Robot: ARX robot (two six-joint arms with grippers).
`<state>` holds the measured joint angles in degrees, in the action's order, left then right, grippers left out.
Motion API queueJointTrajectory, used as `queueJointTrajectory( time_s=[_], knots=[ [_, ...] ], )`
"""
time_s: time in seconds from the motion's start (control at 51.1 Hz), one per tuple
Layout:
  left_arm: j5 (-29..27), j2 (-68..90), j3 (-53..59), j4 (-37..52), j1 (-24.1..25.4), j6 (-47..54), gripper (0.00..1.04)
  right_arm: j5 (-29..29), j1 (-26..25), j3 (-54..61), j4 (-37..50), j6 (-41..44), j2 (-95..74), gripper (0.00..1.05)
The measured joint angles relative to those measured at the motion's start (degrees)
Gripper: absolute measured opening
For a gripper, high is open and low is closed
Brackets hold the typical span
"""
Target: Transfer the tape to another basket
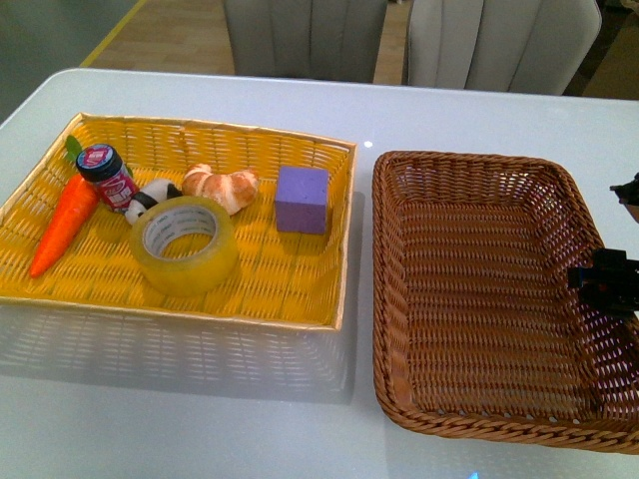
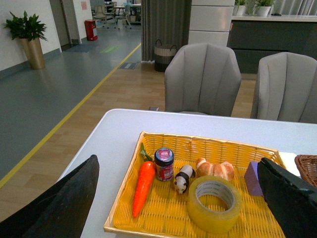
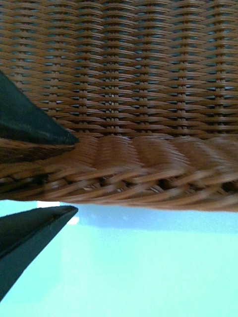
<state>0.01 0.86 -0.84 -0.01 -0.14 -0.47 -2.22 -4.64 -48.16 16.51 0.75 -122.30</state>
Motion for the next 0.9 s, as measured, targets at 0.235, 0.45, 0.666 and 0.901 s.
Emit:
queueJointTrajectory(
  time_s=[0.235,0.45,0.666,0.901],
  knots=[
    [0.02,0.00,0.00,0.00,-0.02,0.02,0.96,7.26,-2.69,5.92,10.49,0.50,7.52,0.86],
    [0.02,0.00,0.00,0.00,0.00,0.02,0.96,6.08,-4.28,15.26,15.72,2.14,24.15,0.96],
    [-0.02,0.00,0.00,0.00,-0.02,0.02,0.96,-2.67,-5.16,24.11,32.76,1.14,29.81,0.85],
    [0.02,0.00,0.00,0.00,0.00,0.02,0.96,-4.90,-3.13,35.12,58.03,0.04,34.03,0.50]
  ],
)
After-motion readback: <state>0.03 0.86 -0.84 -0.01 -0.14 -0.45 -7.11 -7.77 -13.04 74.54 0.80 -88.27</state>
